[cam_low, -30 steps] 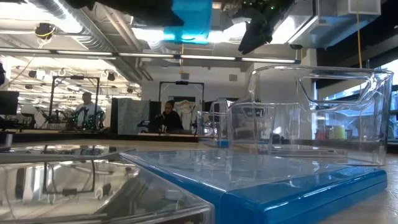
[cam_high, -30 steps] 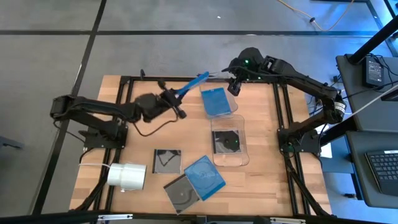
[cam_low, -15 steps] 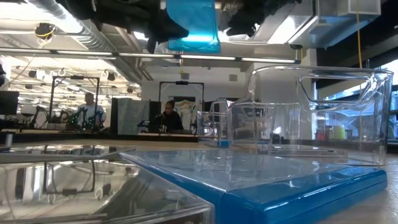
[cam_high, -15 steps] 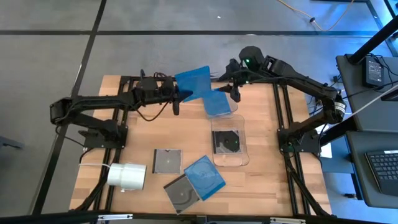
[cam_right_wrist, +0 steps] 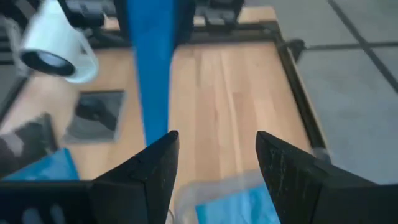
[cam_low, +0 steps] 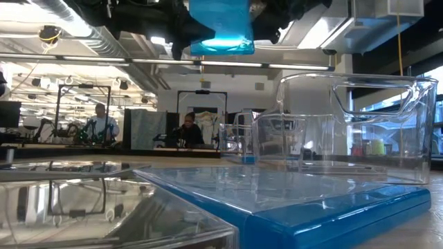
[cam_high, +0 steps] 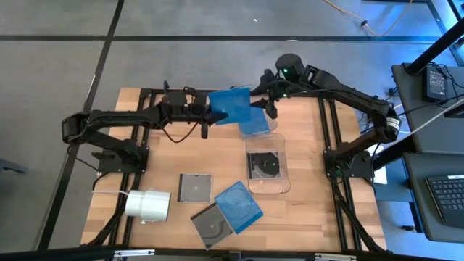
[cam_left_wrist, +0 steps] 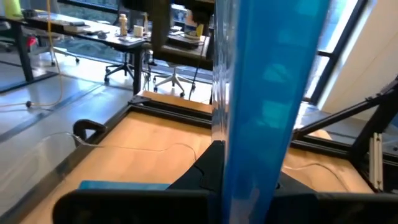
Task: Pick & place jewel cases by type
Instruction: Put the top blue CD case into the top transparent bin
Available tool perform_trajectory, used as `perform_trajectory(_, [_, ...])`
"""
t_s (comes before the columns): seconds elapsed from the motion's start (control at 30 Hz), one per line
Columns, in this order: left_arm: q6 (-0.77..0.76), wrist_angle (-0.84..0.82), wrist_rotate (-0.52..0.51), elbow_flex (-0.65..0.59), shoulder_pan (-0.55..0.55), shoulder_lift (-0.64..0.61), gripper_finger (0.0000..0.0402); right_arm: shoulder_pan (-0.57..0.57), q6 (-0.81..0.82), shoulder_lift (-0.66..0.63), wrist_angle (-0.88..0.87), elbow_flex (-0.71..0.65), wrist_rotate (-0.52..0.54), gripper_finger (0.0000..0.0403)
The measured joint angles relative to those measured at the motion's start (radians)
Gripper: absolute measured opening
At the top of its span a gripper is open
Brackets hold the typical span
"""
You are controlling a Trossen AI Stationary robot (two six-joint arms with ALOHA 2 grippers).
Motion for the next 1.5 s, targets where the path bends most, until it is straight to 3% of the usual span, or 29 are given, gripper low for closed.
perform_trajectory(0.17, [0.001, -0.01, -0.003, 0.0, 0.014, -0.002, 0.0018, 0.0, -0.051, 0.004, -0.097, 0.0, 0.097, 0.0218])
perform_trajectory(0.4, [0.029, -0.011, -0.001, 0.0, 0.01, -0.002, 0.0017, 0.004, -0.077, 0.007, -0.148, 0.0, 0.036, 0.0218])
perform_trajectory(0.57, [0.057, -0.01, -0.001, 0.0, -0.002, -0.002, 0.0017, 0.009, -0.078, 0.007, -0.127, 0.0, -0.097, 0.0218])
perform_trajectory(1.0, [0.081, -0.009, -0.001, 0.0, -0.011, -0.002, 0.0017, 0.077, 0.002, 0.007, -0.023, 0.0, -0.108, 0.0213])
perform_trajectory(1.5, [0.082, -0.01, 0.001, 0.0, -0.011, -0.002, 0.0027, 0.086, 0.007, 0.007, -0.047, 0.0, -0.043, 0.0045])
